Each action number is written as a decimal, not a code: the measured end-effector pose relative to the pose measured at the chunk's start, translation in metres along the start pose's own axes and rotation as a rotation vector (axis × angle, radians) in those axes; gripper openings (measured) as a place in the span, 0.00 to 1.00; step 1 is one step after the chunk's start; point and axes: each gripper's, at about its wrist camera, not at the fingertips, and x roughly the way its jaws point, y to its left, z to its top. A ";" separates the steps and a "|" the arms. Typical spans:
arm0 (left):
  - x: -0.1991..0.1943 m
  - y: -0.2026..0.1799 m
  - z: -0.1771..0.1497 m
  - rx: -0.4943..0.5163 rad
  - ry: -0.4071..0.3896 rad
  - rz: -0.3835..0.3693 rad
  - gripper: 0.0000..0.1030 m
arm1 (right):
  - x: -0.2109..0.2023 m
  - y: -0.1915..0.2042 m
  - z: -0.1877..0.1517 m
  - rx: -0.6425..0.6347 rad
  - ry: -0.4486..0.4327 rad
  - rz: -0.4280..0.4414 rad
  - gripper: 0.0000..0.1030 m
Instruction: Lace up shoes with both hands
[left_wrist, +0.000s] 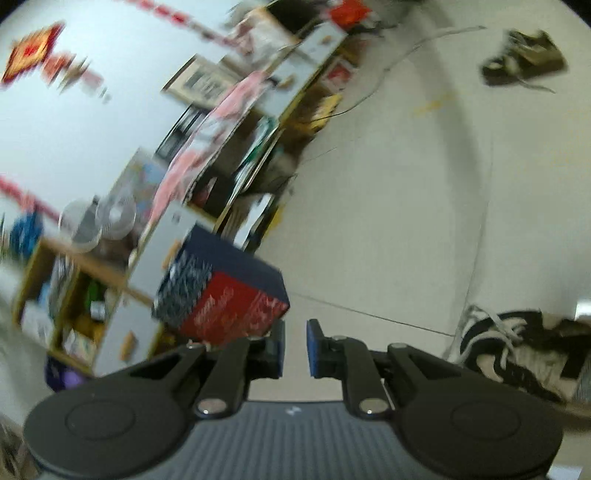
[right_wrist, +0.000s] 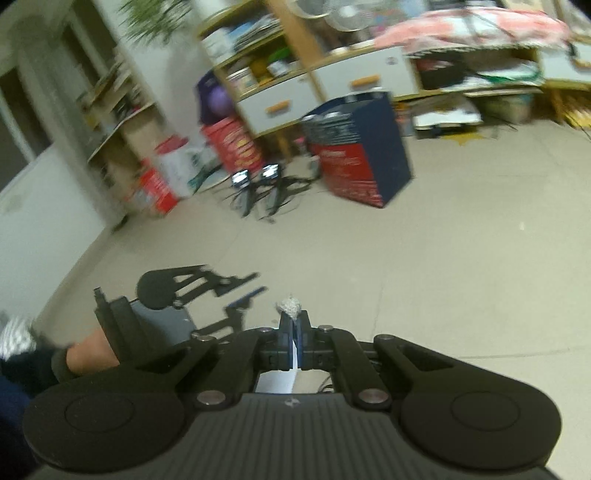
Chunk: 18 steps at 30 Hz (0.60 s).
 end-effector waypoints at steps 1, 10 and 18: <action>0.002 0.001 -0.002 -0.013 0.004 -0.024 0.14 | 0.000 -0.006 -0.003 0.019 -0.003 -0.010 0.02; -0.009 -0.034 -0.021 -0.154 0.035 -0.336 0.18 | -0.009 0.019 0.050 -0.158 -0.064 -0.010 0.02; -0.012 -0.054 -0.038 -0.138 0.046 -0.446 0.19 | -0.037 0.034 0.076 -0.185 0.092 0.056 0.02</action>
